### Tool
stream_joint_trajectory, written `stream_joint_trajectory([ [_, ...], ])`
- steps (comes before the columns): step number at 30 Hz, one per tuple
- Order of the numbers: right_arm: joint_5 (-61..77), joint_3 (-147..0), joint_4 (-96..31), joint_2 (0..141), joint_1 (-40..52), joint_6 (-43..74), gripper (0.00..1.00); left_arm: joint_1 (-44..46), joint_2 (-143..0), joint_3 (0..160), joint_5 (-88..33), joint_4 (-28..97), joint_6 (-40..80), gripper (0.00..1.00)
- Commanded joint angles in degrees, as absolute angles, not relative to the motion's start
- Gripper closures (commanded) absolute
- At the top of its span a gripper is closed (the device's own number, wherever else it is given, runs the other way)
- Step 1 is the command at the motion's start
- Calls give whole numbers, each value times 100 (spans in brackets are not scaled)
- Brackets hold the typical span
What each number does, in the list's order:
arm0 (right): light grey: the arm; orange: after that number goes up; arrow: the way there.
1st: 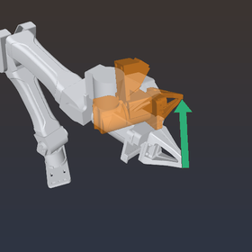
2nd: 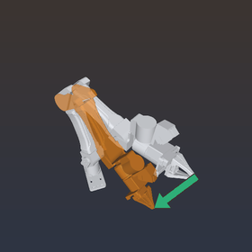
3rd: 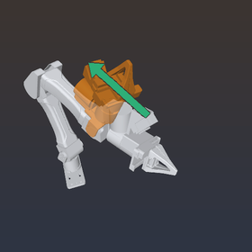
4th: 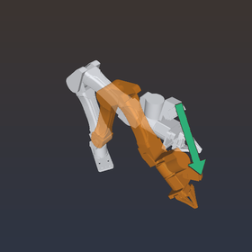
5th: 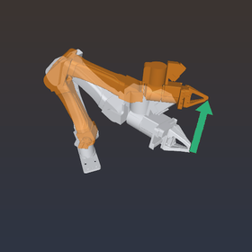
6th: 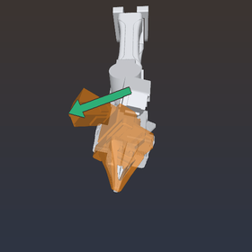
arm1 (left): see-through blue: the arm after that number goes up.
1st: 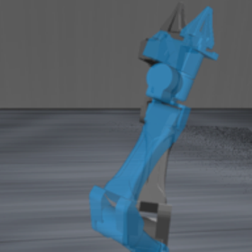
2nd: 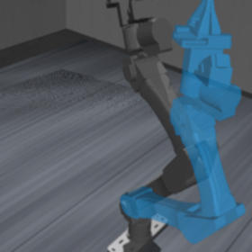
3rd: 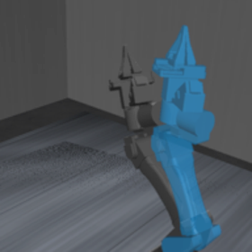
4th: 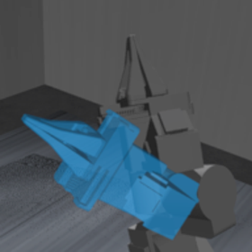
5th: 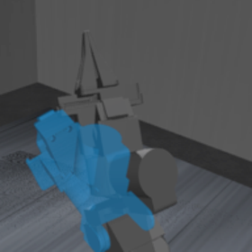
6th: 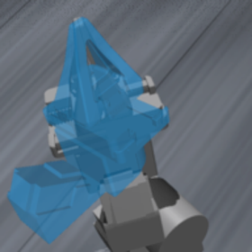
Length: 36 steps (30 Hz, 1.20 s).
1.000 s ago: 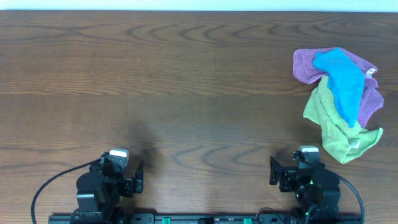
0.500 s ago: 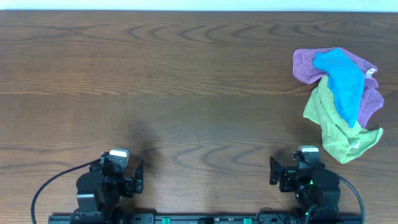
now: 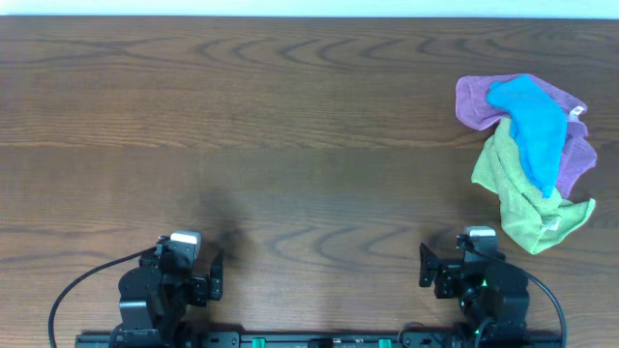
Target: Fold the cloth
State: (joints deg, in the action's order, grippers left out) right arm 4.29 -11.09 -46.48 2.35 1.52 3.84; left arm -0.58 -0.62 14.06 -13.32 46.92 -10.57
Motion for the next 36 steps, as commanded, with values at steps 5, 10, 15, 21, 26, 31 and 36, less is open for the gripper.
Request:
stream_joint_trajectory([
  [5,451,-1044,-4657,176,104,421,1,-30,-21,1321,-1295,4947,-1181,5],
  [10,423,-1122,-4584,322,104,423,1,-30,-21,1321,-1295,4947,-1179,5],
  [15,19,-1616,-4257,1059,104,694,1,-30,-21,1321,-1293,4950,-1179,5],
  [21,-860,-2862,-4246,2596,104,834,1,-30,-21,1321,-1295,4947,-1179,5],
  [26,-1728,-3977,-4248,3789,104,1201,1,-30,-21,1321,-1295,4947,-1181,5],
  [31,-2443,-4790,-4241,4689,102,1778,1,-30,-21,1321,-1295,4950,-1179,5],
  [36,-2939,-5299,-3964,5498,-123,2018,1,-30,-21,1321,-1295,4947,-1179,5],
])
